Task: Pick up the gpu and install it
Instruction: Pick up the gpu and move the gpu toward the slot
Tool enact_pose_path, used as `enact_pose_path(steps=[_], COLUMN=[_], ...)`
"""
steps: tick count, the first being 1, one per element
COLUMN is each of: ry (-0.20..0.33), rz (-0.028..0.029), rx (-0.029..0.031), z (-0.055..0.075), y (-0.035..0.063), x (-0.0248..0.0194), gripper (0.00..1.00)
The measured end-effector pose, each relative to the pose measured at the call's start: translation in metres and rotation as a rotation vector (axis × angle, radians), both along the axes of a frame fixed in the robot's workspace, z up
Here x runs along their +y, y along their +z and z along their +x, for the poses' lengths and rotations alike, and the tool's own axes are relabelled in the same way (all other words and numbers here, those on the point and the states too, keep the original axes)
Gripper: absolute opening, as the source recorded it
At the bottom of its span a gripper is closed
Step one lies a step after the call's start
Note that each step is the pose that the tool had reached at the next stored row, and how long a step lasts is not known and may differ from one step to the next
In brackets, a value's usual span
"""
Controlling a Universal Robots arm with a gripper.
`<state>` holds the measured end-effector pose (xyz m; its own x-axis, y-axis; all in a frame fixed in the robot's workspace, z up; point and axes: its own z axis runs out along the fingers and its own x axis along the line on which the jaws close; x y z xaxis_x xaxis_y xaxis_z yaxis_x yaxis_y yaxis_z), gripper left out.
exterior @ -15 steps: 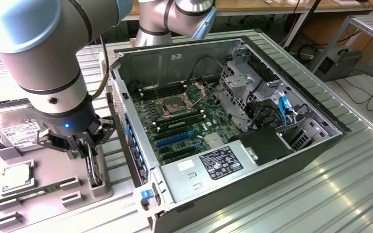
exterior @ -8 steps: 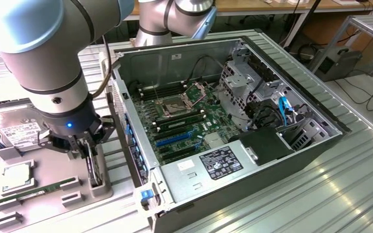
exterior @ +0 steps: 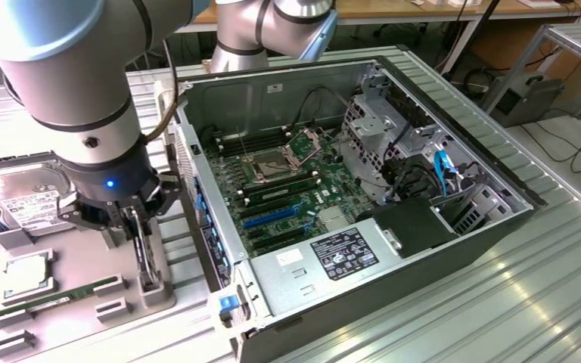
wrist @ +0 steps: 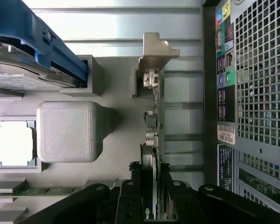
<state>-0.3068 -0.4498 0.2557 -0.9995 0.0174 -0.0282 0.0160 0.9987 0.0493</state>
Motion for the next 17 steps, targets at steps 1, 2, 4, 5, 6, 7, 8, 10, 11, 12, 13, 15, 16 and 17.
enact_pose_path(steps=[1, 2, 4, 5, 6, 7, 8, 10, 11, 12, 13, 15, 16, 17], ry=[0.0, 0.0, 0.001, 0.001, 0.001, 0.001, 0.001, 0.001, 0.001, 0.001, 0.001, 0.001, 0.001, 0.001], rz=[0.0005, 0.0006, 0.001, 0.0011, 0.0013, 0.0014, 0.0015, 0.0016, 0.0014, 0.0015, 0.0015, 0.0015, 0.0015, 0.0015], rx=[0.001, 0.0026, 0.0048, 0.0053, 0.0058, 0.0062, 0.0067, 0.0078, 0.0083, 0.0084, 0.0088, 0.0094, 0.0096, 0.0098], z=[0.0, 0.001, 0.001, 0.001, 0.001, 0.001, 0.001, 0.001, 0.001, 0.001, 0.001, 0.002, 0.002, 0.002], y=[0.0033, 0.006, 0.0143, 0.0187, 0.0232, 0.0281, 0.0324, 0.0419, 0.0462, 0.0508, 0.0578, 0.0692, 0.0735, 0.0781], x=[0.0, 0.0, 0.0, 0.0, 0.0, 0.0, 0.0, 0.0, -0.0001, -0.0001, -0.0002, -0.0005, -0.0008, -0.001], gripper=[0.26, 0.26, 0.26, 0.26, 0.26, 0.26, 0.26, 0.26, 0.26, 0.26, 0.26, 0.26, 0.26, 0.26])
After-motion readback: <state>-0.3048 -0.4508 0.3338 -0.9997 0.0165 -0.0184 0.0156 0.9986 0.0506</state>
